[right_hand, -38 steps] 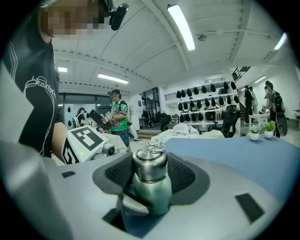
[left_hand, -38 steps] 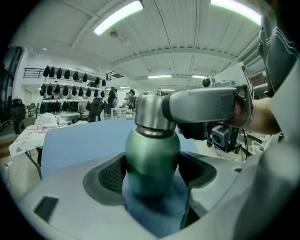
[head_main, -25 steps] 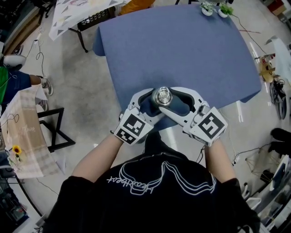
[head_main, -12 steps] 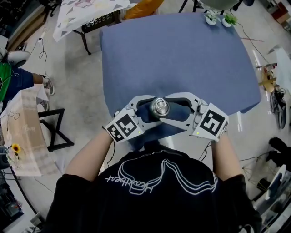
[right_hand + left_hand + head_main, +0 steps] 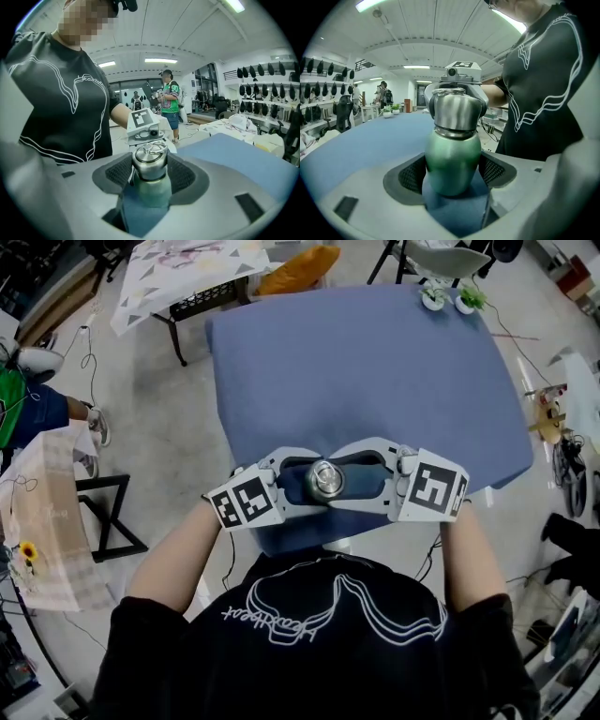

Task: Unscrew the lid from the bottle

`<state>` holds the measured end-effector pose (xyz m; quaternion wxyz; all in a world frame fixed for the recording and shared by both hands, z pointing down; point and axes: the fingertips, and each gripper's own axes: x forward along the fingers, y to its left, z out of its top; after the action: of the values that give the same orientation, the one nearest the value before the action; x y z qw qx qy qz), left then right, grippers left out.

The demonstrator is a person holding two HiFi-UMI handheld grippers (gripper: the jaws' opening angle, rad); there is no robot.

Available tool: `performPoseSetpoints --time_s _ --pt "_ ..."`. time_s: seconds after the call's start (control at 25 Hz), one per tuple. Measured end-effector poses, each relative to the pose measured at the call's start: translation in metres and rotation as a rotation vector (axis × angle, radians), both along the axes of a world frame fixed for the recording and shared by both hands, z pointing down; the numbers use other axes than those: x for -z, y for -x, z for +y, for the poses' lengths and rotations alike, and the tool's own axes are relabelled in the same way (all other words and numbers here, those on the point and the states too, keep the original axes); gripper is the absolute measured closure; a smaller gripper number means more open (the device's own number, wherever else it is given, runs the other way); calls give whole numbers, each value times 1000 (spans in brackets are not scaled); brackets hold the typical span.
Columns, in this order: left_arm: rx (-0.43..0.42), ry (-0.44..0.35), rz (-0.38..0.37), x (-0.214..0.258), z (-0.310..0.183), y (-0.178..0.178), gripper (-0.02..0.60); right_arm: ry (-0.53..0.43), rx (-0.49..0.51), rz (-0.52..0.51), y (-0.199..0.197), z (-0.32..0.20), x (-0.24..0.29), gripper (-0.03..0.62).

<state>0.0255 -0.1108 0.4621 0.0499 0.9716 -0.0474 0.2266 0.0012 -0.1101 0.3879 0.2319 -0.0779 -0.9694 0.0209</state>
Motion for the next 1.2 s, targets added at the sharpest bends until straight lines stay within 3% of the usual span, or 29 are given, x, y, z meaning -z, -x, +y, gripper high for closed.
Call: performPoseSetpoints --time_s 0.24,0.52,0.72,0.96,1.2 --pt "-65 12 20 0 -1 1 227 9 44 10 1 -2 -1 353" --pt "-28 5 36 3 -1 0 227 -18 14 6 0 -1 1 352" --pt "72 11 54 3 -3 -2 227 -9 -146 -62 -3 -7 7 275" --pt "199 2 22 2 -3 -2 227 -22 -316 -134 -6 -1 13 270" --pt "387 8 21 2 -1 -5 227 -24 -520 -185 -10 2 18 277"
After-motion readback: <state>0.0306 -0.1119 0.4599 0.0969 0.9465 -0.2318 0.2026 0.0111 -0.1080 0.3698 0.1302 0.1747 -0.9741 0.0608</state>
